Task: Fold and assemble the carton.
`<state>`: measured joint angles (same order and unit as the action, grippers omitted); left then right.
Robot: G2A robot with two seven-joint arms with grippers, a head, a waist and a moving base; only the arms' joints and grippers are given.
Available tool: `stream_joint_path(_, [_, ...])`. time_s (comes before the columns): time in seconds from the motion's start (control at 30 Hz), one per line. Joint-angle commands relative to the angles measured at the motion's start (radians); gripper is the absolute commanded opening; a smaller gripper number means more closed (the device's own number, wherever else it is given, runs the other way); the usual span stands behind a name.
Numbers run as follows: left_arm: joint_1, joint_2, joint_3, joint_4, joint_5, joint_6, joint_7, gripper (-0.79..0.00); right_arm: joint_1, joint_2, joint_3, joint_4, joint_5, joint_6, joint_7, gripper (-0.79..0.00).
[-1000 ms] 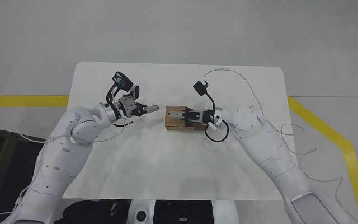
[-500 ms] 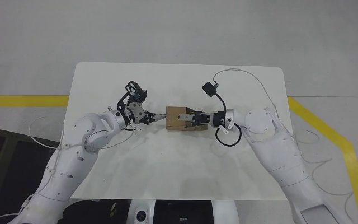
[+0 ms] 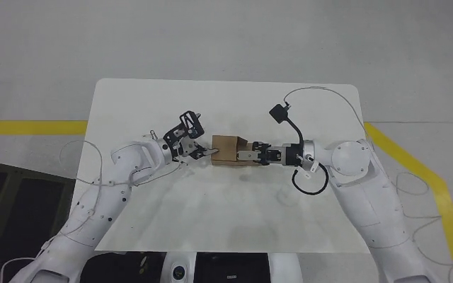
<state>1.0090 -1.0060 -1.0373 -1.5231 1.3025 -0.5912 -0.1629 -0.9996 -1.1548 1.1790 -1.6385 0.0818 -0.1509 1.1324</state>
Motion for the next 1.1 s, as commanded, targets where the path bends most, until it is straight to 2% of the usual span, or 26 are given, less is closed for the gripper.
stream_joint_path(0.0, [-0.009, -0.001, -0.002, 0.013, 0.007, -0.013, 0.003, 0.000, 0.000, 0.000, 0.000, 0.001, 0.000, 0.000, -0.001, 0.000])
stream_joint_path(0.2, [-0.002, 0.006, -0.078, -0.005, -0.132, -0.038, -0.026, 0.000, 0.000, 0.000, 0.000, 0.001, 0.000, 0.000, -0.001, 0.000])
stream_joint_path(0.4, [0.038, 0.024, -0.166, -0.074, -0.273, -0.115, -0.136, 0.000, 0.000, 0.000, 0.000, 0.001, 0.000, 0.000, -0.001, 0.000])
stream_joint_path(0.5, [0.058, 0.036, -0.197, -0.100, -0.246, -0.153, -0.184, 0.000, 0.000, 0.000, 0.000, 0.001, 0.000, 0.000, -0.001, 0.000])
stream_joint_path(0.73, [0.064, 0.049, -0.229, -0.070, -0.210, -0.250, -0.205, 0.000, 0.000, 0.000, 0.000, 0.001, 0.000, 0.000, -0.001, 0.000])
stream_joint_path(1.07, [0.064, 0.049, -0.229, -0.070, -0.210, -0.250, -0.205, 0.000, 0.000, 0.000, 0.000, 0.001, 0.000, 0.000, -0.001, 0.000])
